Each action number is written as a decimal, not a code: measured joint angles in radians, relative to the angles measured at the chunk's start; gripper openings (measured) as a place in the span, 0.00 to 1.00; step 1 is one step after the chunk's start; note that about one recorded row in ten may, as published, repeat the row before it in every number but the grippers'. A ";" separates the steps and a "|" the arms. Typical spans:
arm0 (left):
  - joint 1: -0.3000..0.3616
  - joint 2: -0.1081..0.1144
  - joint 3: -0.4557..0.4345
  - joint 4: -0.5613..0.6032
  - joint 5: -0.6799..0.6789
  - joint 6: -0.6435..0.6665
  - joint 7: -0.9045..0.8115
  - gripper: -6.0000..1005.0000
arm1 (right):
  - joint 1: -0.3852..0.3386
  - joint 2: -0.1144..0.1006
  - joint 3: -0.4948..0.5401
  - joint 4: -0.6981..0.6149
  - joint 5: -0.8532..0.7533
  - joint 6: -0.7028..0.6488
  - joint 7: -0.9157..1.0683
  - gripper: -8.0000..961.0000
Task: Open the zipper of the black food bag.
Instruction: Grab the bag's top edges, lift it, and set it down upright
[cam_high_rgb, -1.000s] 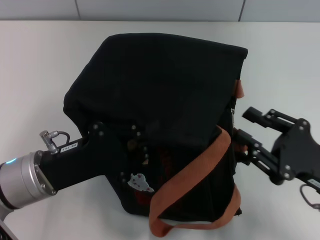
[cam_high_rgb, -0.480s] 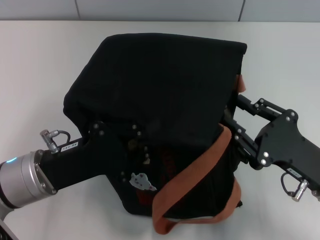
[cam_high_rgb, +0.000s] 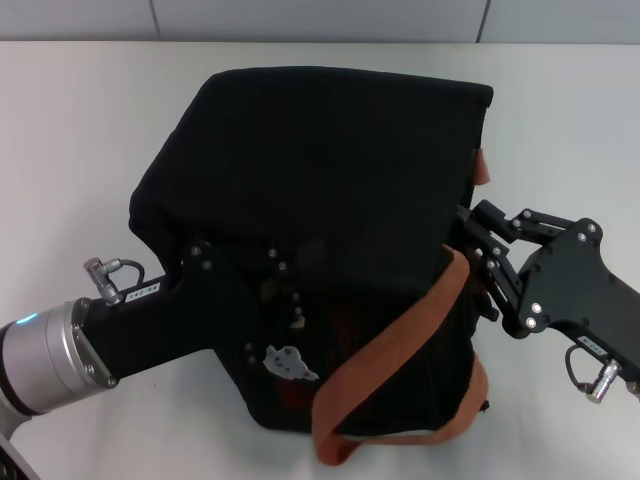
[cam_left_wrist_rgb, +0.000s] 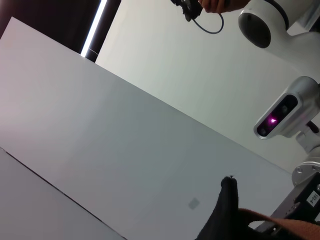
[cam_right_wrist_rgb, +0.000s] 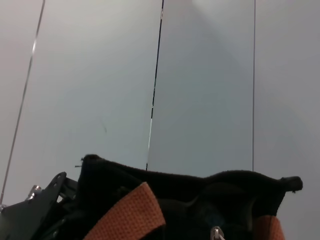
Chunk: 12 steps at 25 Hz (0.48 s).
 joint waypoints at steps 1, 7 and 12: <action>0.000 0.000 0.000 0.000 0.000 0.000 0.000 0.09 | 0.000 0.000 0.000 0.000 0.000 -0.002 0.000 0.24; -0.001 0.000 0.000 0.000 0.000 0.001 0.000 0.09 | 0.003 -0.001 -0.004 0.000 -0.002 -0.016 -0.011 0.11; -0.002 0.000 0.000 -0.001 0.000 0.001 0.001 0.09 | -0.001 -0.001 -0.009 0.002 -0.010 -0.041 -0.053 0.06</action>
